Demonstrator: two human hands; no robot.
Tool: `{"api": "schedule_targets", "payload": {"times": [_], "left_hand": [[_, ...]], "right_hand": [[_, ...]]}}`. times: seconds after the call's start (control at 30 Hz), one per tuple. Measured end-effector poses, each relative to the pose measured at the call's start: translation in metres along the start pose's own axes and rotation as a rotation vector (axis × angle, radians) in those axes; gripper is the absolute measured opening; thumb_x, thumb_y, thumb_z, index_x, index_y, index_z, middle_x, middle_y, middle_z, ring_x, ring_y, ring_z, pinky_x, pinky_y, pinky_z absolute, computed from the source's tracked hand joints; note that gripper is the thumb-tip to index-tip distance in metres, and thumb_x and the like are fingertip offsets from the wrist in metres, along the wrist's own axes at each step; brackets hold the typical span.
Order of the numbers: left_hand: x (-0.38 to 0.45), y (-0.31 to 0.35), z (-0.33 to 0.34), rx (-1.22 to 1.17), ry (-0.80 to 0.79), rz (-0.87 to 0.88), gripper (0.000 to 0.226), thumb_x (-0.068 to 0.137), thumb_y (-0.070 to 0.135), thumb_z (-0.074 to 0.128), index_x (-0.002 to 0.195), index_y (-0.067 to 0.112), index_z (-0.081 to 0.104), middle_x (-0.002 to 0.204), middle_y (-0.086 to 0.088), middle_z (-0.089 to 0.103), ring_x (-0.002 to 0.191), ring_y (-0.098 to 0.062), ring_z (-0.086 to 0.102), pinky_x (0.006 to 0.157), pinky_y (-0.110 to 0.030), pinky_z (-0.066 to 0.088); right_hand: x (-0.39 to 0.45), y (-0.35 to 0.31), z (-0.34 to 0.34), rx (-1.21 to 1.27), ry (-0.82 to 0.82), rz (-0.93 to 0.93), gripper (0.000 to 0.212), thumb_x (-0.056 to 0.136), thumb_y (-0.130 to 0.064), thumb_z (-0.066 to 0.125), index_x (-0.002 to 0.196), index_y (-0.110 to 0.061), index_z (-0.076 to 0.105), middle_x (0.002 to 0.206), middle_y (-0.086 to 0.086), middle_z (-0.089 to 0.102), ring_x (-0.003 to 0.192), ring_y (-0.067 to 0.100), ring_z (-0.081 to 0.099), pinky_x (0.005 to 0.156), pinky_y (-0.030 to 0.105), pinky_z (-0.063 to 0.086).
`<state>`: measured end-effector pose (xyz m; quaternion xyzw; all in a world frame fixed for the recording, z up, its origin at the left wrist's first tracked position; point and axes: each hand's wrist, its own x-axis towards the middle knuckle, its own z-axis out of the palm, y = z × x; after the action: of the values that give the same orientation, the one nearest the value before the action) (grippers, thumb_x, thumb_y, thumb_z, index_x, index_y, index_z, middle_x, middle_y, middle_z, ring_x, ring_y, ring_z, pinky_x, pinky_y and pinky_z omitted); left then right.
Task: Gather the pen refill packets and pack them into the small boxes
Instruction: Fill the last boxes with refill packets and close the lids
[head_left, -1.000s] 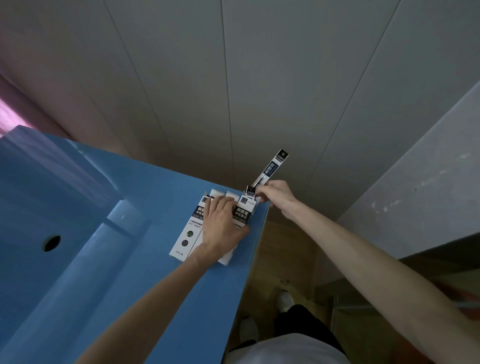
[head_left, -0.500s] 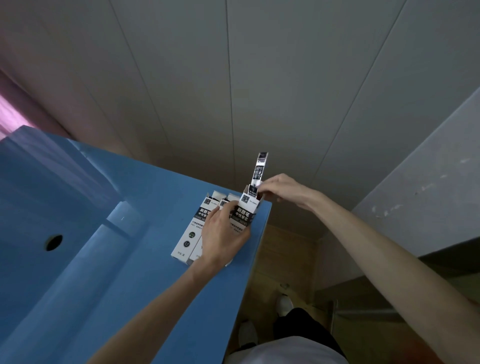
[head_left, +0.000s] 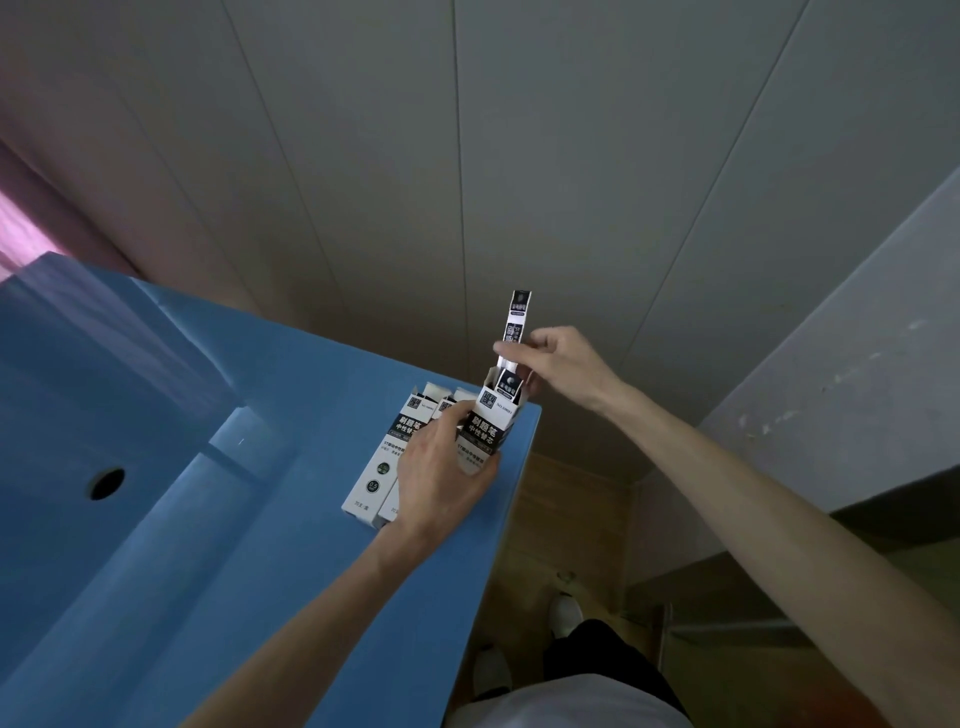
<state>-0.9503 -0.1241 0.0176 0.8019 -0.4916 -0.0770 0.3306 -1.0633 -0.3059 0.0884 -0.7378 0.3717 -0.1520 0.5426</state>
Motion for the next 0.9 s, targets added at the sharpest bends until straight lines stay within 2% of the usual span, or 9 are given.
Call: {"api": "schedule_targets", "payload": {"times": [0.07,0.13,0.27,0.4,0.5,0.57,0.63,0.7,0.9], "left_hand": [[-0.001,0.002,-0.001,0.006,-0.010,0.005,0.063,0.081,0.042,0.081,0.136,0.026,0.053,0.122,0.007,0.070,0.113,-0.017,0.064,0.093,-0.037,0.049],[-0.004,0.004,-0.003,-0.009,-0.008,-0.005,0.063,0.081,0.040,0.081,0.136,0.027,0.053,0.122,0.008,0.070,0.112,-0.016,0.064,0.090,-0.034,0.049],[-0.006,0.005,-0.008,-0.086,0.019,-0.086,0.064,0.081,0.038,0.081,0.137,0.032,0.049,0.125,0.014,0.067,0.111,-0.013,0.064,0.087,-0.035,0.053],[-0.013,0.003,-0.006,-0.134,0.012,-0.095,0.068,0.081,0.036,0.083,0.135,0.039,0.043,0.124,0.017,0.067,0.107,-0.011,0.066,0.084,-0.037,0.056],[-0.020,-0.001,-0.003,-0.147,0.020,-0.091,0.069,0.081,0.035,0.084,0.136,0.039,0.043,0.124,0.015,0.067,0.109,-0.013,0.066,0.084,-0.039,0.057],[-0.021,-0.002,-0.003,-0.156,0.029,-0.113,0.067,0.081,0.038,0.082,0.137,0.038,0.045,0.126,0.016,0.066,0.108,-0.012,0.066,0.084,-0.039,0.057],[-0.022,-0.003,-0.005,-0.164,0.039,-0.128,0.067,0.082,0.041,0.081,0.138,0.038,0.045,0.128,0.017,0.065,0.109,-0.011,0.065,0.086,-0.040,0.056],[-0.023,-0.003,-0.006,-0.174,0.052,-0.138,0.067,0.081,0.040,0.081,0.138,0.038,0.046,0.128,0.017,0.065,0.109,-0.011,0.065,0.086,-0.039,0.056],[-0.028,-0.001,-0.006,-0.131,0.047,-0.059,0.075,0.075,0.028,0.087,0.138,0.033,0.046,0.128,0.013,0.064,0.109,-0.014,0.065,0.081,-0.030,0.050]], "right_hand": [[0.001,-0.001,0.001,0.018,0.077,-0.021,0.035,0.093,-0.040,0.074,0.091,-0.005,0.072,0.078,0.008,0.076,0.062,0.020,0.069,0.062,0.034,0.058],[-0.001,-0.007,0.001,0.053,0.135,-0.078,0.018,0.096,-0.025,0.072,0.090,-0.008,0.073,0.072,0.002,0.075,0.061,0.014,0.069,0.062,0.031,0.055],[-0.027,-0.023,0.008,0.028,0.250,-0.234,0.010,0.097,-0.022,0.070,0.090,-0.016,0.074,0.082,-0.001,0.077,0.071,0.010,0.074,0.067,0.024,0.058],[-0.041,-0.027,0.017,-0.259,0.041,-0.201,0.016,0.096,-0.029,0.070,0.081,-0.024,0.073,0.077,-0.012,0.074,0.068,0.006,0.070,0.066,0.036,0.060],[-0.038,-0.033,0.009,-0.457,-0.027,-0.129,0.038,0.096,-0.039,0.070,0.062,-0.025,0.062,0.052,-0.023,0.059,0.048,0.002,0.051,0.050,0.023,0.038],[-0.041,-0.037,0.005,-0.440,0.031,-0.178,0.031,0.096,-0.041,0.069,0.070,-0.022,0.069,0.060,-0.018,0.064,0.051,0.001,0.052,0.052,0.024,0.039],[-0.047,-0.037,0.010,-0.339,0.136,-0.256,0.017,0.095,-0.034,0.072,0.086,-0.021,0.077,0.075,-0.013,0.072,0.064,0.002,0.062,0.060,0.030,0.052],[-0.054,-0.033,0.020,-0.303,0.215,-0.290,0.011,0.093,-0.029,0.075,0.099,-0.021,0.080,0.086,-0.013,0.076,0.075,0.000,0.068,0.070,0.028,0.057],[-0.060,-0.026,0.037,-0.490,0.047,-0.263,0.022,0.094,-0.038,0.071,0.111,-0.026,0.077,0.100,-0.012,0.076,0.088,0.000,0.069,0.081,0.027,0.059]]}}
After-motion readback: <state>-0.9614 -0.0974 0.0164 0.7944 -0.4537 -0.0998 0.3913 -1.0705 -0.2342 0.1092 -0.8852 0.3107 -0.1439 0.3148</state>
